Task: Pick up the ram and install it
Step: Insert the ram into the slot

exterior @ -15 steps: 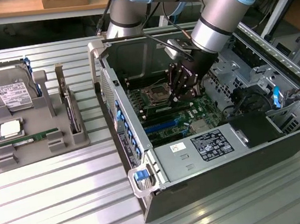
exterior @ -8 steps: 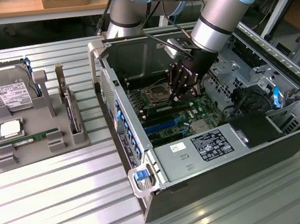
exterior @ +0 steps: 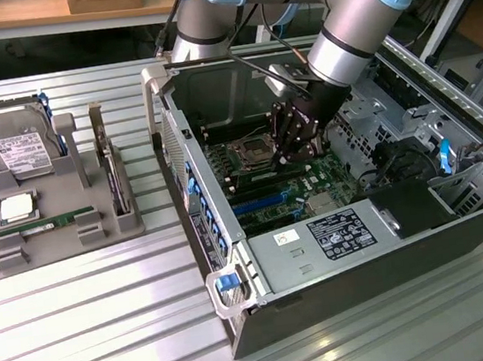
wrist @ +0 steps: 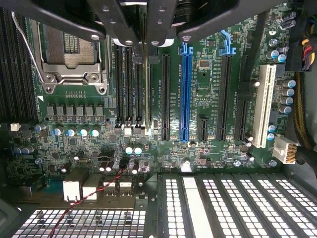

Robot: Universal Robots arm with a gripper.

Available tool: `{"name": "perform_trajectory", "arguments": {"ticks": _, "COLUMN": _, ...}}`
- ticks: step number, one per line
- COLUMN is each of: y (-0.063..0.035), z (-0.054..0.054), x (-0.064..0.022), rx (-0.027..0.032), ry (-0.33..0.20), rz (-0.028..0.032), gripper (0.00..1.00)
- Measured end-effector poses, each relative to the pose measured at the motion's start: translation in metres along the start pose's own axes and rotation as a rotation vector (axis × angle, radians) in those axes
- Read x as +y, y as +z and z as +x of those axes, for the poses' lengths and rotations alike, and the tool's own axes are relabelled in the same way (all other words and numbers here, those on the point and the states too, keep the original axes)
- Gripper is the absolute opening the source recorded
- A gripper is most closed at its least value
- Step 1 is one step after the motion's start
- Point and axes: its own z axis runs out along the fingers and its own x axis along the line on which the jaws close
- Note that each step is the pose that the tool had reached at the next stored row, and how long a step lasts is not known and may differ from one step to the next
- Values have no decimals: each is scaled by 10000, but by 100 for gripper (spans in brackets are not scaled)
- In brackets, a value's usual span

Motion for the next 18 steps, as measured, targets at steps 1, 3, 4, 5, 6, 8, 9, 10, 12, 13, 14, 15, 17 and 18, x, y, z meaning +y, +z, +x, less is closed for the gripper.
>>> {"name": "perform_trajectory", "arguments": {"ticks": 1, "y": 5, "z": 0, "x": -1, "rx": -1, "ry": 0, "rz": 0, "gripper": 12}}
{"name": "perform_trajectory", "arguments": {"ticks": 3, "y": 13, "z": -1, "x": -4, "rx": -2, "ry": 0, "rz": 0, "gripper": 12}}
{"name": "perform_trajectory", "arguments": {"ticks": 4, "y": 14, "z": -2, "x": -5, "rx": 0, "ry": 3, "rz": 0, "gripper": 12}}
{"name": "perform_trajectory", "arguments": {"ticks": 5, "y": 15, "z": -4, "x": -8, "rx": -2, "ry": 4, "rz": -1, "gripper": 12}}
{"name": "perform_trajectory", "arguments": {"ticks": 6, "y": 15, "z": -7, "x": -13, "rx": -3, "ry": 8, "rz": -1, "gripper": 12}}
{"name": "perform_trajectory", "arguments": {"ticks": 8, "y": 16, "z": -8, "x": -16, "rx": -2, "ry": 11, "rz": 0, "gripper": 12}}
{"name": "perform_trajectory", "arguments": {"ticks": 9, "y": 18, "z": -8, "x": -18, "rx": -3, "ry": 9, "rz": 0, "gripper": 12}}
{"name": "perform_trajectory", "arguments": {"ticks": 10, "y": 23, "z": -8, "x": -20, "rx": -5, "ry": 8, "rz": 0, "gripper": 12}}
{"name": "perform_trajectory", "arguments": {"ticks": 12, "y": 35, "z": -8, "x": -25, "rx": -4, "ry": 9, "rz": -3, "gripper": 12}}
{"name": "perform_trajectory", "arguments": {"ticks": 13, "y": 45, "z": -8, "x": -28, "rx": -4, "ry": 9, "rz": -4, "gripper": 12}}
{"name": "perform_trajectory", "arguments": {"ticks": 14, "y": 49, "z": -8, "x": -29, "rx": -2, "ry": 9, "rz": -5, "gripper": 12}}
{"name": "perform_trajectory", "arguments": {"ticks": 15, "y": 50, "z": -8, "x": -29, "rx": -2, "ry": 10, "rz": -5, "gripper": 12}}
{"name": "perform_trajectory", "arguments": {"ticks": 17, "y": 51, "z": -9, "x": -30, "rx": -5, "ry": 8, "rz": -4, "gripper": 19}}
{"name": "perform_trajectory", "arguments": {"ticks": 18, "y": 50, "z": -9, "x": -30, "rx": -4, "ry": 8, "rz": -4, "gripper": 32}}
